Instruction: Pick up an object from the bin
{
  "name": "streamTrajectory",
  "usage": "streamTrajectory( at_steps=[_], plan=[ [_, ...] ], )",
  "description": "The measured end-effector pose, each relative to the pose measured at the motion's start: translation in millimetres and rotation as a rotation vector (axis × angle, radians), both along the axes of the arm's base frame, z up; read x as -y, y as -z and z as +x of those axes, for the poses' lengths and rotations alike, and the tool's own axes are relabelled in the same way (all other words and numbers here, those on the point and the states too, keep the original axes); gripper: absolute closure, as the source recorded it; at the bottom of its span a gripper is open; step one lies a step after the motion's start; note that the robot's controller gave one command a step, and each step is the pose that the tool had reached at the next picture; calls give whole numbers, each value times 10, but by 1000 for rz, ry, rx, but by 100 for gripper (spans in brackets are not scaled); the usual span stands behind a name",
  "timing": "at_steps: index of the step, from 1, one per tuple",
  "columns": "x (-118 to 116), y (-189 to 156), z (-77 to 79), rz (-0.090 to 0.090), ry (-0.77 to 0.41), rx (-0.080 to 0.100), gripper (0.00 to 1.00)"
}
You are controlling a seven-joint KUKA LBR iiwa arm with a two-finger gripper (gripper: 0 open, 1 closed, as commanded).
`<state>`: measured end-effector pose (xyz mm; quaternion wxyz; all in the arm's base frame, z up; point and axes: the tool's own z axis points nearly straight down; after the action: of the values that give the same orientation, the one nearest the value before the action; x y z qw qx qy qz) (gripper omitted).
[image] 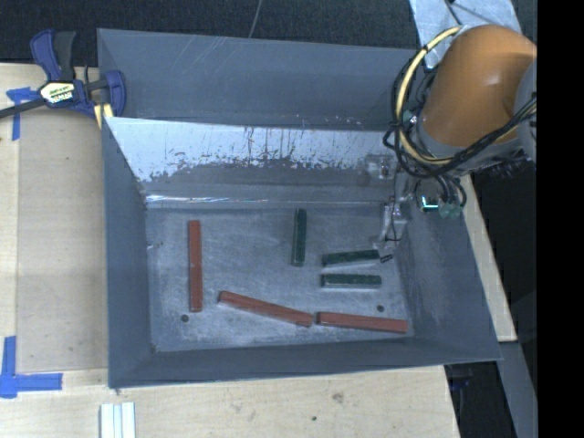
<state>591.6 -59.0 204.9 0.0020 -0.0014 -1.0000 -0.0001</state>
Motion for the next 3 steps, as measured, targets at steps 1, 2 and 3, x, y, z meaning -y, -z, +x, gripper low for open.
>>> streamTrajectory(
  at_steps=[1,2,3],
  plan=[
    [5,-33,19,-1,0,9,0],
    [287,627,1,-1,24,13,0],
    [52,1207,-137,-4,46,10,0]
  ],
)
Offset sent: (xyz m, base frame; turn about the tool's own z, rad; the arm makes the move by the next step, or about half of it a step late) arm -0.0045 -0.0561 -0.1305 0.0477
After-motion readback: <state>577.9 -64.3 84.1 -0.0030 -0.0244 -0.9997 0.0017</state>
